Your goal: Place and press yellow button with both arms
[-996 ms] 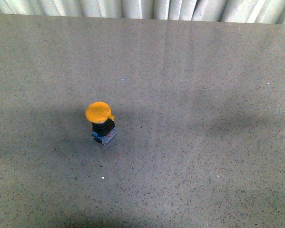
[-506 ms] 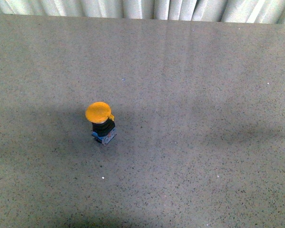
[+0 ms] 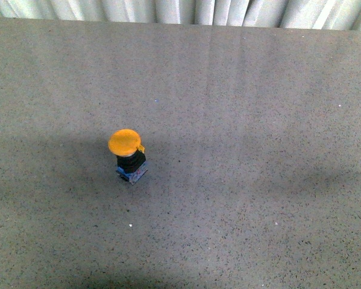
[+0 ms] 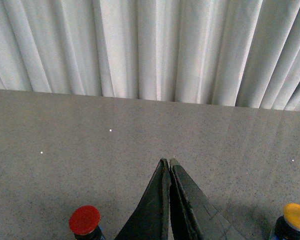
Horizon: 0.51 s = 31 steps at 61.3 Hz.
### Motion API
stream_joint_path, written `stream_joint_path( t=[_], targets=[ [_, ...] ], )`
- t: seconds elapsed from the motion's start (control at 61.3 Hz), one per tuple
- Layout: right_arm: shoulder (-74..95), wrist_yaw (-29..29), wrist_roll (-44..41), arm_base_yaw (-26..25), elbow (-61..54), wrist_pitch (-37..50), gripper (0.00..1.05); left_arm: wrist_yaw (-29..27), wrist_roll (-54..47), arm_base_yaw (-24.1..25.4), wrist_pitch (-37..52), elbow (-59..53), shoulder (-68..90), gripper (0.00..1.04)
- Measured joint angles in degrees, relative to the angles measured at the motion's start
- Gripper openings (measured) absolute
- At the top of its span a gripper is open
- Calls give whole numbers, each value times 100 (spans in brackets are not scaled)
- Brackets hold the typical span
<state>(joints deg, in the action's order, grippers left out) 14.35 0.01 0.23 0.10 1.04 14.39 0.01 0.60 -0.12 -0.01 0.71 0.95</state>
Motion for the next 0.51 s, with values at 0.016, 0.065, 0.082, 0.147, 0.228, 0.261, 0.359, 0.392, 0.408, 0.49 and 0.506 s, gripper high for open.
stream_joint_path(
  t=[0.016,0.065,0.082,0.147,0.228,0.261,0.359,0.392,0.408,0.49,0.506],
  targets=[
    [-20,0,0,0,0,-17,1,0,0,0,0,0,0,1],
    [-103,0,0,0,0,-101,1,0,0,0,0,0,0,1],
    [-133,0,0,0,0,-131,1,0,0,0,0,0,0,1],
    [-225,0,0,0,0,-223,1,0,0,0,0,0,0,1],
    [-334,0,0,0,0,-337,1,0,0,0,0,0,0,1],
    [-372,0,0,0,0,-376,1,0,0,0,0,0,0,1],
    [-870,-13,0,0,0,-1038,1,2,0,0,0,0,0,1],
    [-1099,15,-2,0,0,-1296,1,-2,0,0,0,0,0,1],
    [-1211,9,0,0,0,-1364,1,-2,0,0,0,0,0,1],
    [-1381,9,0,0,0,-1414,1,0,0,0,0,0,0,1],
    [-1381,11,0,0,0,-1419,1,0,0,0,0,0,0,1]
  ],
)
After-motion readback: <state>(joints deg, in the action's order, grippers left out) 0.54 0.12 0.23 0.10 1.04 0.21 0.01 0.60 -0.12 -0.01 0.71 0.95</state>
